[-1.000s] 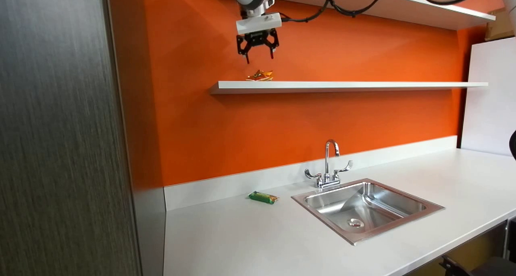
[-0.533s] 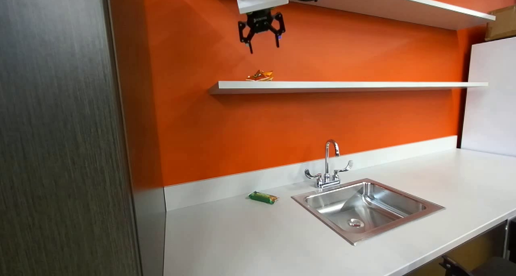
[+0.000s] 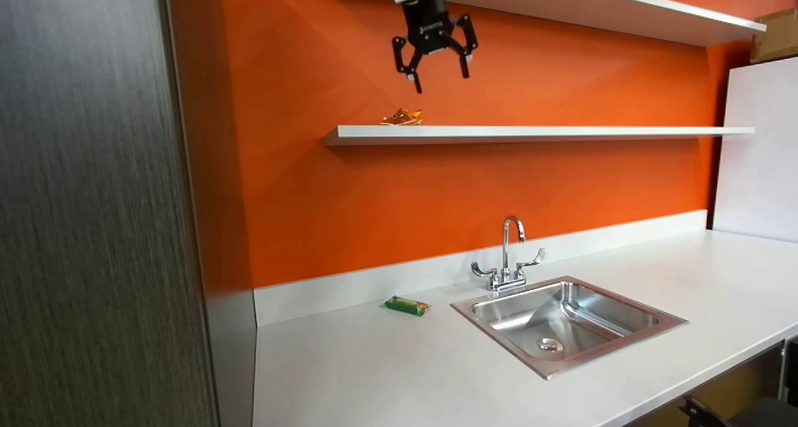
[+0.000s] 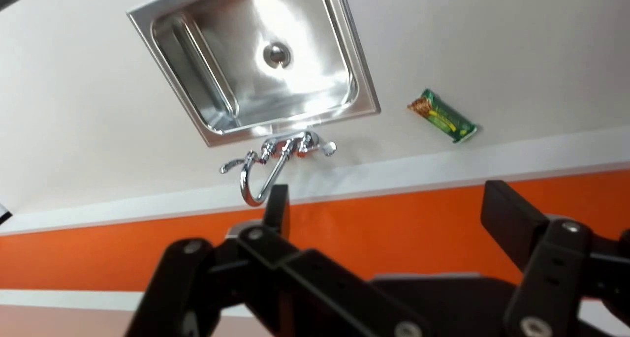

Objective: Put the red and orange packet on the bottom shelf.

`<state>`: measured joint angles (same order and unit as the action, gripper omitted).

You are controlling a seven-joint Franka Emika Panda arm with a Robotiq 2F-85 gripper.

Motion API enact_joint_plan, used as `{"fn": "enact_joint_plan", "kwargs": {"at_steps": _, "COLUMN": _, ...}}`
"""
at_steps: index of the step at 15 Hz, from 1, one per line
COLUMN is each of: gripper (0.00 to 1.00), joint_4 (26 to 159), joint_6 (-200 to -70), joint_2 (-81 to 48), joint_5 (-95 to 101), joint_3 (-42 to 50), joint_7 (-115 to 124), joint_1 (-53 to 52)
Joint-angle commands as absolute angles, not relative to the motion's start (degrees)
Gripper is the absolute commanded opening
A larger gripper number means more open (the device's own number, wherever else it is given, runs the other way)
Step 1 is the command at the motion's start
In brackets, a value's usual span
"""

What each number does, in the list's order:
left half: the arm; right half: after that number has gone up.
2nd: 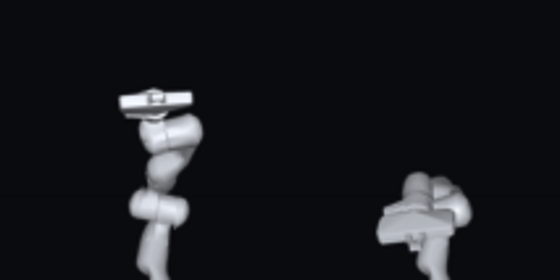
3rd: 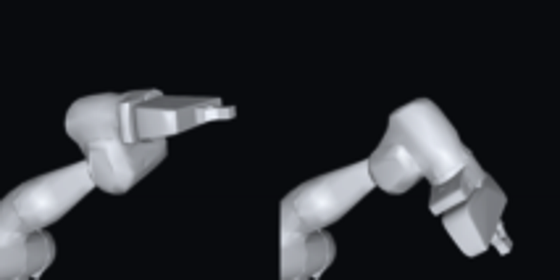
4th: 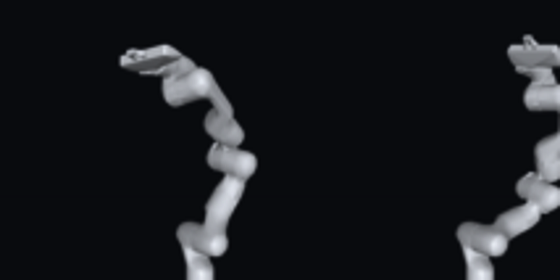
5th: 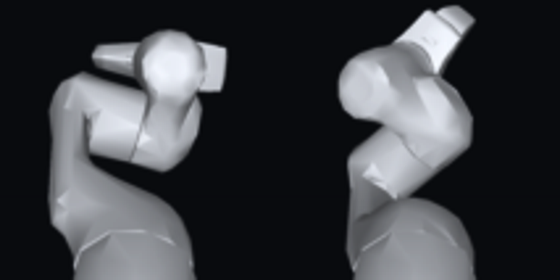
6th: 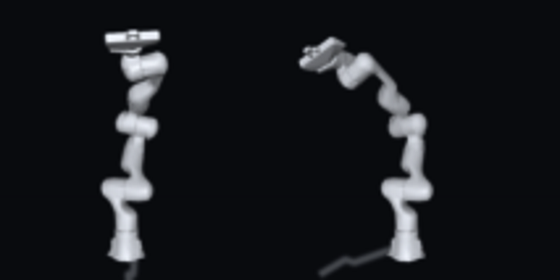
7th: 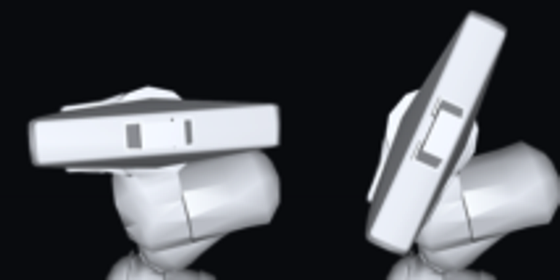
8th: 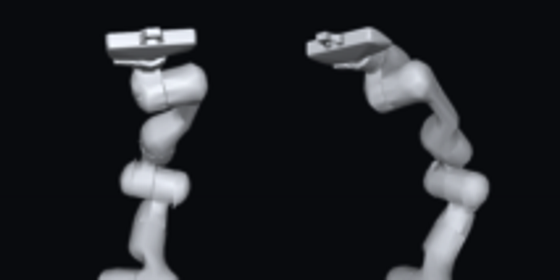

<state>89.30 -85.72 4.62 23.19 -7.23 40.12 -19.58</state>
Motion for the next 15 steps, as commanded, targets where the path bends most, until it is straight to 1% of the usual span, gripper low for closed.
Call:
{"fn": "enact_joint_plan", "kwargs": {"at_steps": 1, "gripper": 1.0, "joint_4": 100.0, "joint_6": -84.7, "joint_2": 11.9, "joint_5": 17.9, "joint_3": -10.0, "joint_7": 39.0, "joint_1": -16.2}}
{"fn": "enact_joint_plan", "kwargs": {"at_steps": 6, "gripper": 1.0, "joint_4": 114.3, "joint_6": -88.0, "joint_2": 18.2, "joint_5": 12.1, "joint_3": -10.5, "joint_7": 30.4, "joint_1": -15.1}}
{"fn": "enact_joint_plan", "kwargs": {"at_steps": 11, "gripper": 1.0, "joint_4": 126.3, "joint_6": -93.2, "joint_2": 21.6, "joint_5": 10.6, "joint_3": -10.7, "joint_7": 23.5, "joint_1": -14.3}}
{"fn": "enact_joint_plan", "kwargs": {"at_steps": 14, "gripper": 1.0, "joint_4": 130.8, "joint_6": -94.8, "joint_2": 22.5, "joint_5": 10.7, "joint_3": -10.8, "joint_7": 21.9, "joint_1": -13.8}}
{"fn": "enact_joint_plan", "kwargs": {"at_steps": 15, "gripper": 1.0, "joint_4": 127.2, "joint_6": -93.0, "joint_2": 19.8, "joint_5": 11.2, "joint_3": -11.7, "joint_7": 24.1, "joint_1": -13.3}}
